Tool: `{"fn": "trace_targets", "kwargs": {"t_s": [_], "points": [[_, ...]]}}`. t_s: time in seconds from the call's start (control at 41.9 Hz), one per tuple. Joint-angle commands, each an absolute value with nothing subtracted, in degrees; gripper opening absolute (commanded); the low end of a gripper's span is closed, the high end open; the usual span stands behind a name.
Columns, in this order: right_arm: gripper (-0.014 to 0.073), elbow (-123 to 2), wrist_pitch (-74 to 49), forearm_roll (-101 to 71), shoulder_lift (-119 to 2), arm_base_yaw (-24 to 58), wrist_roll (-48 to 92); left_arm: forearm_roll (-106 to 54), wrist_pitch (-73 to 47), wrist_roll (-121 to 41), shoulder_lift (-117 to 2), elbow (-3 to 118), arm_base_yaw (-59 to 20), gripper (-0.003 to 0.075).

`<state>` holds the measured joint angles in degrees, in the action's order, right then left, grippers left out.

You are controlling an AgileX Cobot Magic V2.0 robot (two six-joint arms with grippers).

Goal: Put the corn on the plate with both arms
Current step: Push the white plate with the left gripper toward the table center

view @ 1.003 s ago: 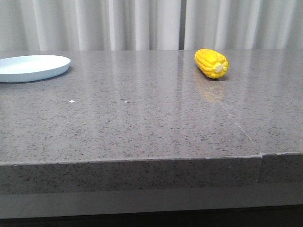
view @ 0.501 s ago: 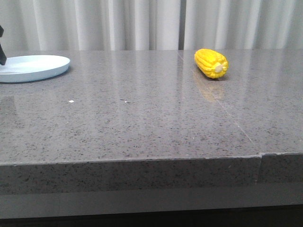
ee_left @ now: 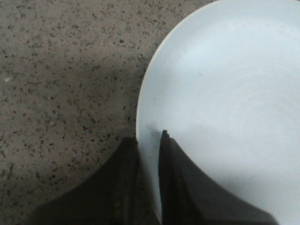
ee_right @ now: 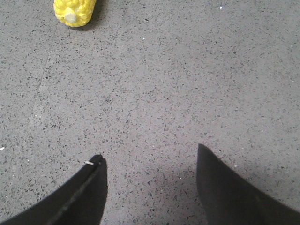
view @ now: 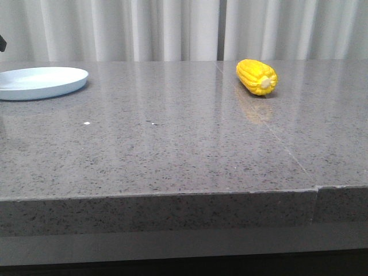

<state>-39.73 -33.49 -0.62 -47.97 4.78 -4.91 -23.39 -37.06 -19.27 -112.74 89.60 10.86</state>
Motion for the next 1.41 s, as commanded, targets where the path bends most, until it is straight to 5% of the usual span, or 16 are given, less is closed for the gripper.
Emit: {"fn": "trace_targets", "kwargs": {"t_s": [0.0, 0.334, 0.692, 1.074, 1.385], "points": [[0.0456, -41.44, -29.79, 0.00, -47.89, 4.50, -4.38, -23.70, -35.97, -19.23, -109.77, 91.49, 10.75, -0.0004], [0.0456, -41.44, -29.79, 0.00, -47.89, 4.50, -4.38, -23.83, -39.05, -19.34, -105.55, 91.49, 9.09, -0.0020], [0.0456, -41.44, -29.79, 0.00, -47.89, 4.50, -4.38, -23.95, -42.05, -19.34, -98.72, 91.49, -1.77, -0.0020], [0.0456, -41.44, -29.79, 0.00, -47.89, 4.50, -4.38, -26.81, -39.54, -19.13, -101.88, 91.36, -14.95, -0.0020], [0.0456, -41.44, -29.79, 0.00, -47.89, 4.50, -4.38, -31.40, -39.50, -19.13, -107.24, 91.36, -17.55, -0.0020]]}}
